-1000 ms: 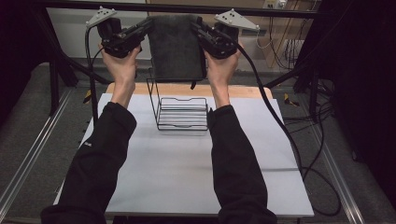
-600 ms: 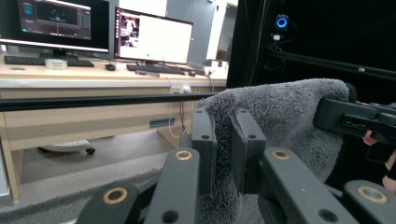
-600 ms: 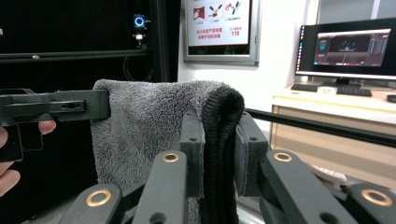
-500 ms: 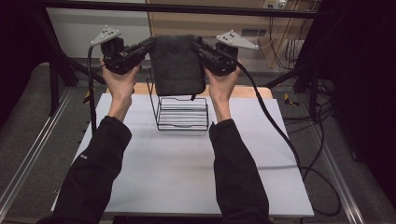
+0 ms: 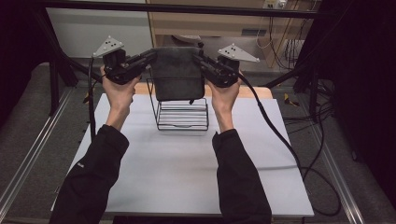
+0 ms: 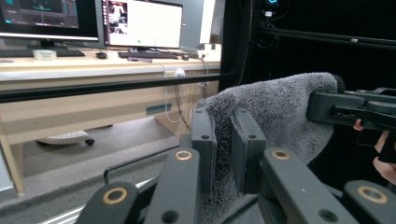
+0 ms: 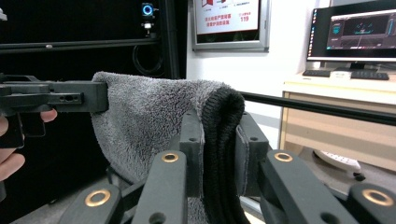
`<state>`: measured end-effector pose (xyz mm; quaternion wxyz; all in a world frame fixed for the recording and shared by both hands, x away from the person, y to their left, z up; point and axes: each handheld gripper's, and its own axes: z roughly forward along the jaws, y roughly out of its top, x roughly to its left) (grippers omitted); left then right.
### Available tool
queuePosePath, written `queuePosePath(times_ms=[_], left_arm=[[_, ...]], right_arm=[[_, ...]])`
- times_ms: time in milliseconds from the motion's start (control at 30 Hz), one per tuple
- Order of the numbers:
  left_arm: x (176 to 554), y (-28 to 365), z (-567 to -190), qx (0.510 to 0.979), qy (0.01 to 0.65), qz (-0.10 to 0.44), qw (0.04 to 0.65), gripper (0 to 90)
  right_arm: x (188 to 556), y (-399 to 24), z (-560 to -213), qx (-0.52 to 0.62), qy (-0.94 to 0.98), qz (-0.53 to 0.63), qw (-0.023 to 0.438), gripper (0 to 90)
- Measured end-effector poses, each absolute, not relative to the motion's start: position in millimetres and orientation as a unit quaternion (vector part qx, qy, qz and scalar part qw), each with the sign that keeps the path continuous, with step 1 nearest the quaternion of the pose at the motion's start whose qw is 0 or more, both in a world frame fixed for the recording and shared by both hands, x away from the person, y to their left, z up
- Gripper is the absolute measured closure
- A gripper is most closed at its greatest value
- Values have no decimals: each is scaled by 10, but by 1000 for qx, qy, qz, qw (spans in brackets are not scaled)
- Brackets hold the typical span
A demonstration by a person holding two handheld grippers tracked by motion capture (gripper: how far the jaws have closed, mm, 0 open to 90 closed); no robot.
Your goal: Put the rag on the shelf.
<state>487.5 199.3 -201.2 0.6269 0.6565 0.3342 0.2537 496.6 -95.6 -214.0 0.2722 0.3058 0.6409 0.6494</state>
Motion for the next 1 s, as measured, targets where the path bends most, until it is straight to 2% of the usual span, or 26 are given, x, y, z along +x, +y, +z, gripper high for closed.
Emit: queuePosePath(times_ms=[767,1000], left_arm=[[4604,2046,-2173,703,334,227,585,791],[4538,2139,-2102,713,351,207,570,723]], right_arm=[[4734,-1007,-2274,285,683,630,235,764],[4701,-1019,-2312,279,690,627,231,761]])
